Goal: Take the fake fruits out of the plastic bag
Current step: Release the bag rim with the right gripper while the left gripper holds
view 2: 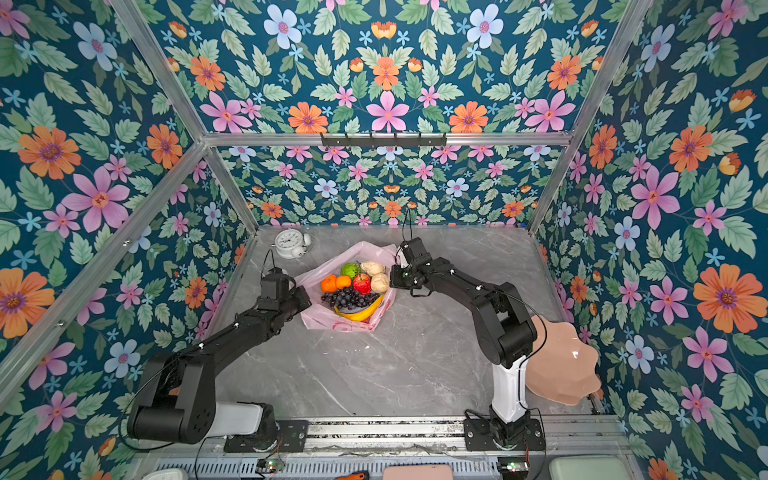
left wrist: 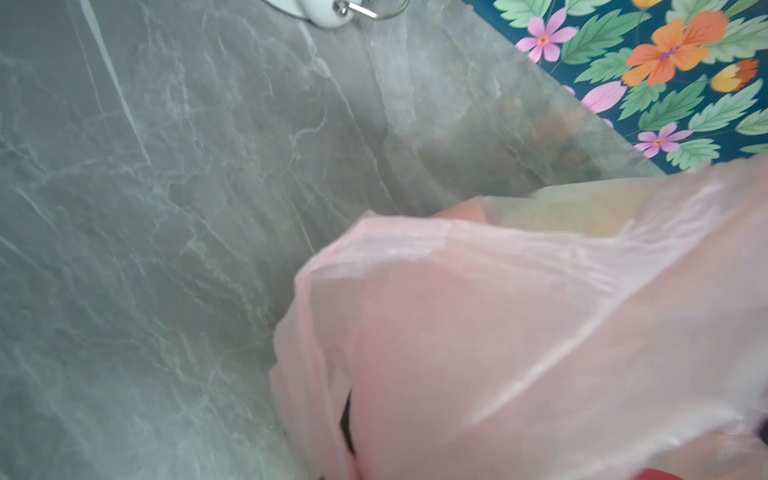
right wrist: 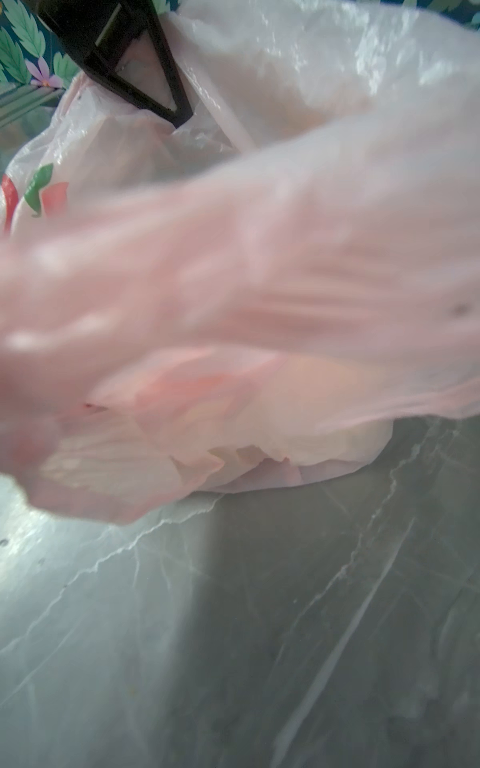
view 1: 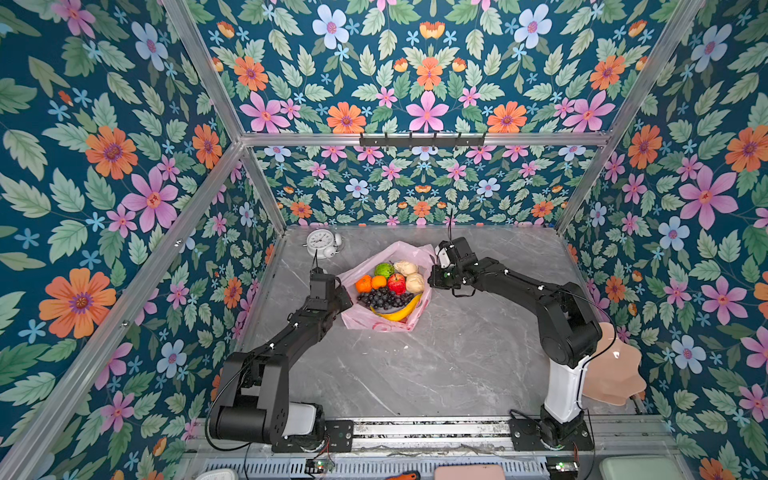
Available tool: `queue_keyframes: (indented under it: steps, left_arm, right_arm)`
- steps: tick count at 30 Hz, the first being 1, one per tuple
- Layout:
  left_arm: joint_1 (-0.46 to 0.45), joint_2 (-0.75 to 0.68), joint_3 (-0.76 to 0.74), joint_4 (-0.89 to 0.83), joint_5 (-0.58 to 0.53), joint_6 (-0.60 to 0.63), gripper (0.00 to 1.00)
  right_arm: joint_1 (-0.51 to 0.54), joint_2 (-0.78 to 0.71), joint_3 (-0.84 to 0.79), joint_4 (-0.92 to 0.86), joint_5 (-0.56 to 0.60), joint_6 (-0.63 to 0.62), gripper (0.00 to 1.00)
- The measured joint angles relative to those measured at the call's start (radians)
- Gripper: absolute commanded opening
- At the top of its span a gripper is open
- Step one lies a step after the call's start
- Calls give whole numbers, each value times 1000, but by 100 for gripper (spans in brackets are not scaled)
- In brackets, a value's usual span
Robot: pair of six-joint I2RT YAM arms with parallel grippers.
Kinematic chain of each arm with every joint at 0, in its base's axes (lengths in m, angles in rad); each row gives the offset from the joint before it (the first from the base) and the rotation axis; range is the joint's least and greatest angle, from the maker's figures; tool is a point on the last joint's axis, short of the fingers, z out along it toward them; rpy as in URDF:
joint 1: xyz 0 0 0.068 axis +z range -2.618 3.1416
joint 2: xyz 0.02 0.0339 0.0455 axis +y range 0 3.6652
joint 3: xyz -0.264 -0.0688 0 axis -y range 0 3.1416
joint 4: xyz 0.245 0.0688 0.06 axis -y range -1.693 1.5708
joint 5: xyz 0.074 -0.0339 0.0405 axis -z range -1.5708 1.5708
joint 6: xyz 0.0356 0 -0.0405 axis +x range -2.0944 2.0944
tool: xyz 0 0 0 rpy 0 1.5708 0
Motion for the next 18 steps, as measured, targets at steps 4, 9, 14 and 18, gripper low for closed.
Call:
queue_keyframes:
  steps: [4, 9, 14, 18]
  left_arm:
    - [-1, 21, -25, 40, 28, 13, 0]
    - [-14, 17, -35, 94, 50, 19, 0]
    - [-19, -6, -64, 124, 50, 25, 0]
    - [-19, -10, -92, 156, 50, 30, 0]
  right_arm:
    - [0, -16, -40, -7, 26, 4, 10]
    - [0, -50, -58, -21, 50, 11, 38]
    - [1, -129, -87, -46, 81, 15, 71]
    - [-1, -231, -127, -109, 161, 19, 78]
